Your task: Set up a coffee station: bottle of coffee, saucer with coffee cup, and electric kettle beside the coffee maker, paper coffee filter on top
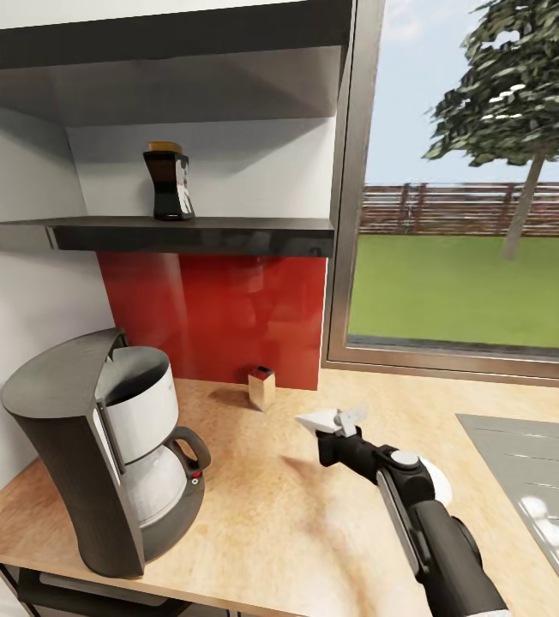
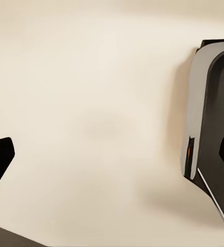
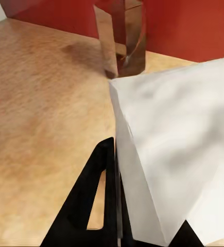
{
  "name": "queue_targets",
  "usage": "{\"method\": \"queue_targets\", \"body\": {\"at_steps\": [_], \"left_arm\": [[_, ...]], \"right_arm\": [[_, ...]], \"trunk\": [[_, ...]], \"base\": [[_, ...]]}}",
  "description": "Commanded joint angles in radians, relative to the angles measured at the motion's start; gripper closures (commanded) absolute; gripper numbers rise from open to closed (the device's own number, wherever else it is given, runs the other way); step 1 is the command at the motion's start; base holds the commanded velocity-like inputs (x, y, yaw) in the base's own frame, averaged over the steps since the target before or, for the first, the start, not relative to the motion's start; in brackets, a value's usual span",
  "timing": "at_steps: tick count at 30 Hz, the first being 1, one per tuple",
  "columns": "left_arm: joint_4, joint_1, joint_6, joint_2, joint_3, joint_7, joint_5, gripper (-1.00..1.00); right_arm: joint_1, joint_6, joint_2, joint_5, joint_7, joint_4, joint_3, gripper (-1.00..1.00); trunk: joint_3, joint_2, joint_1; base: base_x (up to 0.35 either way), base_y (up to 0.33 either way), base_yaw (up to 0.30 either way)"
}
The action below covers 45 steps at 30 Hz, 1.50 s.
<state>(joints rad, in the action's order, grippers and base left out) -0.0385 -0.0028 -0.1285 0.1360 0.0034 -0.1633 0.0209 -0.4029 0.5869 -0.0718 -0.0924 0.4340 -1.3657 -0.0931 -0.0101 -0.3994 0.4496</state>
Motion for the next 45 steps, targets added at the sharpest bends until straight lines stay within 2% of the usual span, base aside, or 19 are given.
{"method": "queue_targets", "body": {"at_steps": [1, 4, 7, 10, 13, 16, 19, 23, 27, 32, 34, 38, 45], "left_arm": [[0.000, 0.000, -0.003, 0.000, 0.001, -0.002, 0.004, -1.00], [-0.003, 0.000, -0.004, -0.001, 0.001, -0.001, 0.011, -1.00], [-0.004, -0.001, -0.004, 0.000, 0.001, -0.001, 0.021, -1.00], [-0.004, -0.001, -0.005, 0.000, 0.001, -0.001, 0.025, -1.00], [-0.004, 0.000, -0.007, -0.001, 0.001, -0.001, 0.026, -1.00], [-0.005, -0.001, -0.009, -0.005, 0.002, -0.001, 0.028, -1.00], [-0.006, -0.001, -0.009, -0.019, 0.000, -0.001, 0.037, -1.00], [-0.007, -0.001, -0.011, -0.047, -0.010, -0.004, 0.080, -1.00], [-0.008, -0.003, -0.011, -0.061, -0.012, -0.006, 0.106, -1.00], [-0.009, -0.007, -0.012, -0.065, -0.012, -0.007, 0.113, -1.00], [-0.009, -0.010, -0.013, -0.065, -0.013, -0.006, 0.113, -1.00], [-0.009, -0.012, -0.012, -0.066, -0.013, -0.007, 0.113, -1.00], [-0.009, -0.013, -0.011, -0.066, -0.013, -0.006, 0.113, -1.00]], "right_arm": [[-0.001, 0.053, -0.001, -0.007, 0.007, -0.039, 0.001, 1.00], [-0.005, 0.134, -0.009, -0.007, 0.006, -0.091, 0.000, 1.00], [-0.027, 0.207, -0.052, -0.016, 0.004, -0.111, -0.008, 1.00], [-0.065, 0.290, -0.072, -0.060, 0.004, -0.115, -0.043, 1.00], [-0.127, 0.391, -0.083, -0.124, 0.004, -0.119, -0.111, 1.00], [-0.181, 0.430, -0.095, -0.148, 0.004, -0.120, -0.141, 1.00], [-0.227, 0.440, -0.099, -0.154, 0.004, -0.121, -0.150, 1.00], [-0.299, 0.445, -0.099, -0.157, 0.005, -0.121, -0.155, 1.00], [-0.321, 0.446, -0.099, -0.159, 0.006, -0.120, -0.159, 1.00], [-0.331, 0.446, -0.098, -0.180, 0.006, -0.122, -0.207, 1.00], [-0.333, 0.446, -0.097, -0.213, 0.006, -0.122, -0.224, 1.00], [-0.334, 0.446, -0.098, -0.249, 0.007, -0.124, -0.233, 1.00], [-0.367, 0.446, -0.099, -0.258, 0.009, -0.124, -0.238, 1.00]], "trunk": [[0.000, -0.001, 0.000], [0.000, -0.001, 0.000], [0.000, -0.001, 0.000], [0.000, -0.001, 0.000], [0.000, -0.001, 0.000], [0.000, -0.001, 0.000], [0.000, -0.001, 0.000], [0.000, -0.001, 0.000], [0.000, -0.001, 0.000], [0.000, -0.001, 0.000], [0.000, -0.001, 0.000], [0.000, -0.001, 0.000], [0.000, -0.001, 0.000]], "base": [[0.000, 0.000, 0.000], [0.000, 0.000, 0.000], [0.000, 0.000, 0.000], [0.000, 0.000, 0.000], [0.000, 0.000, 0.000], [-0.048, 0.000, 0.000], [-0.225, 0.000, 0.000], [-0.312, 0.000, 0.000], [-0.332, 0.000, 0.000], [-0.336, 0.000, 0.000], [-0.337, 0.000, 0.000], [-0.318, 0.000, 0.000], [-0.206, 0.000, 0.000]]}}
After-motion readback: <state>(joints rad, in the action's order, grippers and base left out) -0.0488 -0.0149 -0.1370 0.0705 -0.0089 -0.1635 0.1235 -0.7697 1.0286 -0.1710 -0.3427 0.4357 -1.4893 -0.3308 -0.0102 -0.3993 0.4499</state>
